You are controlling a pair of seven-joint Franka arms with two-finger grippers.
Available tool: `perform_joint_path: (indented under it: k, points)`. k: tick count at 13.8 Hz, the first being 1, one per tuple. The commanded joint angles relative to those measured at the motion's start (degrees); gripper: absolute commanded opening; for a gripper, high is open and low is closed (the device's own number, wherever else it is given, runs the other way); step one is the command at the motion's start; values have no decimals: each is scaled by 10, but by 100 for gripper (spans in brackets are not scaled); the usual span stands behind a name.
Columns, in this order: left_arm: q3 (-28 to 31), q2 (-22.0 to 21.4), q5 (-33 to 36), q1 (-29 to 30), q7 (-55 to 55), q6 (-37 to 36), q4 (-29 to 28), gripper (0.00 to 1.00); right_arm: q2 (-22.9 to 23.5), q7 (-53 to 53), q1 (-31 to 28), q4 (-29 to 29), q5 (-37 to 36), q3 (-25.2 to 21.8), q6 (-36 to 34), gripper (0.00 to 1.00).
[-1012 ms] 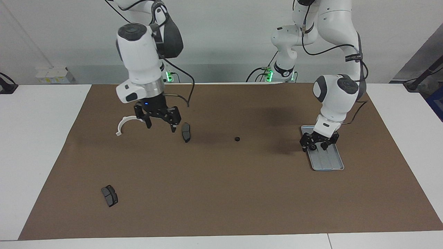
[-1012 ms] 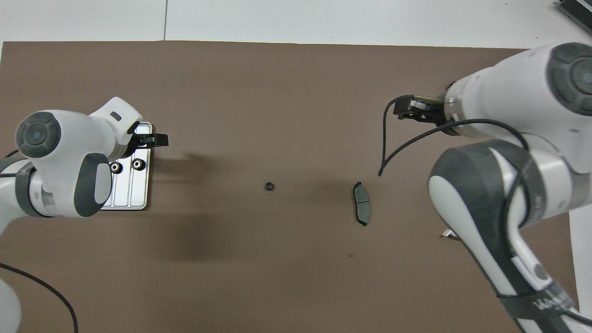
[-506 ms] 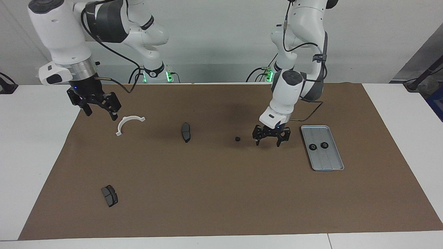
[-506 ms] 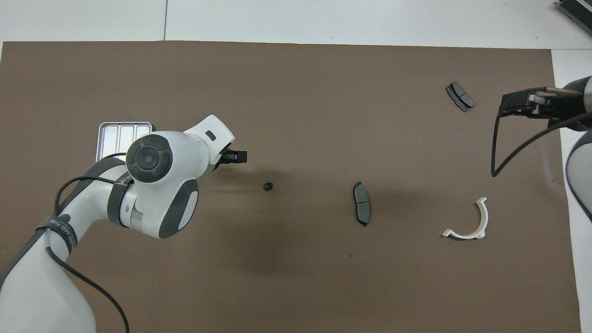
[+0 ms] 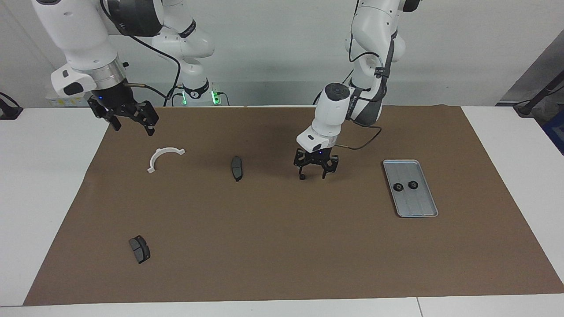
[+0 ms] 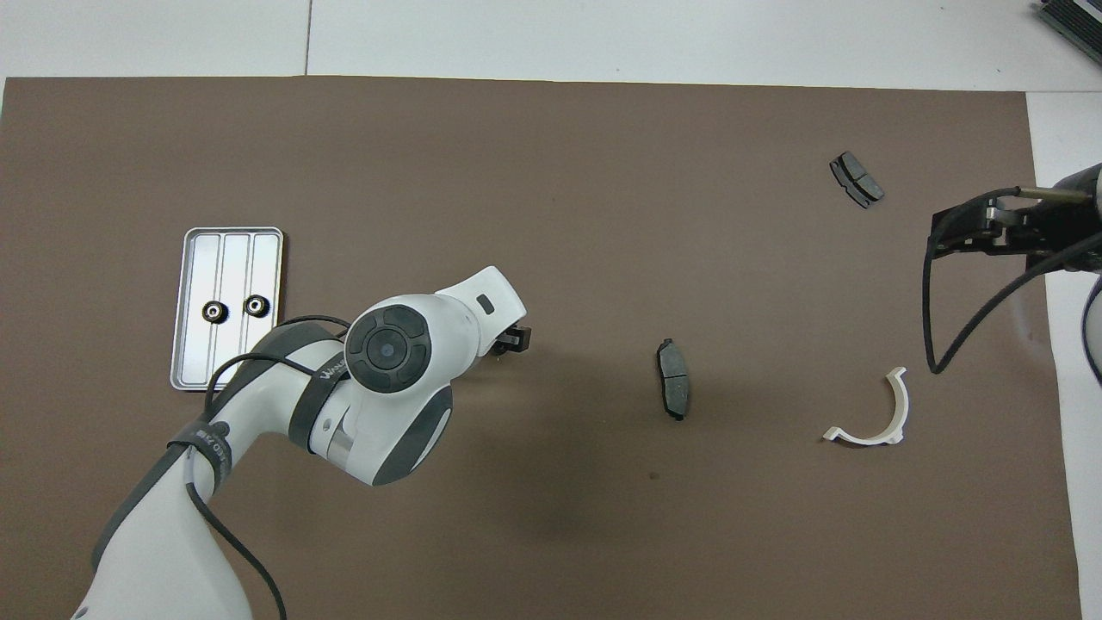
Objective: Pick bearing gear from pile to tray
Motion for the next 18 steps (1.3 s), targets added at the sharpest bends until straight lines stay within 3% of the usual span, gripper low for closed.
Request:
perform_joint_path:
  k: [1, 13, 18]
  points:
    - [10, 23, -4, -19, -35, 42, -9, 74, -10, -16, 5, -13, -6, 2, -9, 100]
    - [9, 19, -5, -29, -52, 37, -26, 34, -27, -8, 17, -40, -5, 5, -13, 100]
    - [10, 21, -5, -19, -52, 31, -13, 13, -27, -9, 17, -39, -6, 5, -8, 100]
